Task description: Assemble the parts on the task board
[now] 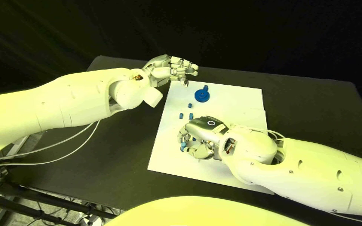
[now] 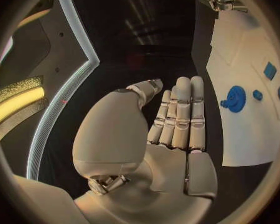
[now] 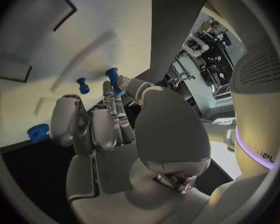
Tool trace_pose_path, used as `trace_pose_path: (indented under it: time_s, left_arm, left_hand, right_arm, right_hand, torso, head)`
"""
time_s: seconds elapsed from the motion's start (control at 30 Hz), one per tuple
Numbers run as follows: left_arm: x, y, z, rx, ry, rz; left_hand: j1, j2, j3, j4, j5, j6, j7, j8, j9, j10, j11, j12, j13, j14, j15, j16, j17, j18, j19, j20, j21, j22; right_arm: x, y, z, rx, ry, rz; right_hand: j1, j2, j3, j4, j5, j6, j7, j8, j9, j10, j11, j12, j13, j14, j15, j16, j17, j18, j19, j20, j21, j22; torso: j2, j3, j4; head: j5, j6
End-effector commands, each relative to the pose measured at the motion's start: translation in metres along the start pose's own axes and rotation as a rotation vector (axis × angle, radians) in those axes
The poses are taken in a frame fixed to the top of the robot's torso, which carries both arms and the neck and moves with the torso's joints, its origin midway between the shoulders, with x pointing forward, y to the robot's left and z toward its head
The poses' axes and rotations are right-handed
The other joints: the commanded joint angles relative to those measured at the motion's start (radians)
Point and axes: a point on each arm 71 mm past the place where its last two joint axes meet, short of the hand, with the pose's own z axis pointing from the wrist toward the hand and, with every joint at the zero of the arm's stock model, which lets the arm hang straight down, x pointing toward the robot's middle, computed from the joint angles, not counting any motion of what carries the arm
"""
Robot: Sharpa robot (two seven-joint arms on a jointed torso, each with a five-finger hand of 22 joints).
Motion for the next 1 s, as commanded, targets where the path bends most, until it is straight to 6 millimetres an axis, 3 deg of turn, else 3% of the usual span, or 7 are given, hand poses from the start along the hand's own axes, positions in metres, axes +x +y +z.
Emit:
trace_pose_path:
  time_s: [0.03, 0.47, 0.57, 0.73, 0.8, 0.93, 1.0]
  left_arm:
    - [0.003, -0.001, 0.001, 0.003, 0.024, -0.005]
    - [0.003, 0.000, 0.000, -0.001, 0.027, -0.006]
    - [0.003, 0.000, 0.001, -0.002, 0.028, -0.006]
    - [0.002, 0.000, 0.001, -0.003, 0.028, -0.006]
    - [0.002, 0.000, 0.000, -0.004, 0.027, -0.006]
    - [0.002, 0.000, 0.000, -0.004, 0.026, -0.006]
    - [0.001, 0.000, 0.000, -0.004, 0.026, -0.006]
  left_hand:
    - [0.008, 0.002, 0.000, -0.004, -0.001, -0.007, 0.007, 0.005, -0.001, -0.007, 0.002, 0.004, 0.002, -0.005, 0.000, -0.003, -0.001, 0.006, 0.005, 0.003, -0.004, -0.001]
    - [0.005, 0.002, -0.001, -0.002, -0.001, -0.009, 0.007, 0.005, -0.001, -0.009, 0.003, 0.004, 0.001, -0.005, 0.001, -0.004, -0.002, 0.006, 0.005, 0.003, -0.005, -0.002]
    - [0.005, 0.002, -0.001, -0.002, -0.001, -0.009, 0.007, 0.005, -0.001, -0.009, 0.003, 0.004, 0.001, -0.005, 0.001, -0.004, -0.002, 0.006, 0.005, 0.003, -0.005, -0.002]
    - [0.005, 0.002, -0.001, -0.002, -0.001, -0.010, 0.008, 0.005, -0.002, -0.010, 0.003, 0.004, 0.001, -0.006, 0.001, -0.004, -0.002, 0.006, 0.005, 0.004, -0.005, -0.002]
    - [0.005, 0.002, -0.001, -0.002, -0.001, -0.010, 0.008, 0.005, -0.002, -0.010, 0.003, 0.004, 0.001, -0.006, 0.001, -0.004, -0.002, 0.006, 0.005, 0.004, -0.005, -0.002]
    - [0.004, 0.002, -0.002, -0.002, -0.001, -0.011, 0.008, 0.005, -0.002, -0.011, 0.003, 0.005, 0.001, -0.006, 0.001, -0.004, -0.002, 0.006, 0.005, 0.004, -0.006, -0.002]
    - [0.004, 0.002, -0.002, -0.002, -0.001, -0.011, 0.008, 0.005, -0.002, -0.011, 0.003, 0.005, 0.001, -0.006, 0.001, -0.004, -0.002, 0.006, 0.005, 0.004, -0.006, -0.002]
  right_arm:
    - [0.000, 0.000, -0.001, -0.010, -0.012, -0.001]
    - [-0.004, -0.002, -0.007, -0.014, -0.067, 0.019]
    - [-0.005, -0.003, -0.013, -0.017, -0.083, 0.034]
    - [-0.012, -0.008, -0.028, -0.013, -0.113, 0.073]
    - [-0.018, -0.014, -0.037, -0.002, -0.136, 0.106]
    - [-0.035, -0.034, -0.058, 0.063, -0.180, 0.220]
    - [-0.045, -0.050, -0.072, 0.124, -0.201, 0.289]
  right_hand:
    - [-0.007, -0.019, -0.010, -0.001, -0.003, -0.019, 0.001, -0.011, -0.004, -0.019, 0.003, -0.004, -0.002, 0.013, 0.008, 0.000, 0.003, 0.000, -0.011, 0.001, -0.012, 0.159]
    - [-0.014, -0.047, -0.051, -0.004, -0.005, -0.076, 0.003, -0.028, -0.007, -0.144, 0.024, -0.003, -0.016, -0.024, 0.026, -0.050, -0.088, 0.023, -0.065, 0.019, -0.155, 0.124]
    - [0.000, -0.044, -0.096, -0.002, -0.005, -0.089, 0.003, -0.029, -0.006, -0.185, 0.030, 0.012, -0.020, -0.034, 0.031, -0.061, -0.110, 0.028, -0.076, 0.024, -0.192, 0.114]
    - [0.072, -0.013, -0.291, 0.036, 0.031, -0.115, -0.015, -0.030, -0.008, -0.265, 0.040, 0.076, -0.027, -0.058, 0.039, -0.080, -0.155, 0.038, -0.098, 0.033, -0.271, 0.094]
    - [0.093, -0.007, -0.331, 0.058, 0.036, -0.118, -0.014, -0.029, -0.008, -0.273, 0.038, 0.102, -0.026, -0.058, 0.039, -0.080, -0.158, 0.039, -0.096, 0.033, -0.275, 0.092]
    - [0.107, 0.004, -0.338, 0.082, 0.044, -0.101, 0.003, -0.019, -0.007, -0.229, 0.025, 0.154, -0.018, -0.074, 0.030, -0.109, -0.209, 0.047, -0.108, 0.028, -0.320, 0.081]
    - [0.085, 0.013, -0.317, 0.112, 0.054, -0.066, 0.021, -0.004, -0.006, -0.108, 0.012, 0.221, 0.000, -0.064, 0.019, -0.104, -0.195, 0.041, -0.094, 0.018, -0.291, 0.088]
  torso:
    - [0.000, -0.0003, -0.0003]
    - [0.000, 0.0005, -0.0003]
    - [-0.001, 0.0002, -0.0002]
    - [-0.001, -0.0003, -0.0006]
    - [-0.001, -0.0007, -0.0017]
    - [-0.003, -0.0006, -0.0022]
    - [-0.006, -0.0007, -0.0023]
  head:
    - [-0.001, 0.000]
    - [-0.008, 0.005]
    - [-0.013, 0.004]
    - [-0.021, 0.006]
    - [-0.026, 0.008]
    - [-0.039, 0.010]
    - [-0.051, 0.010]
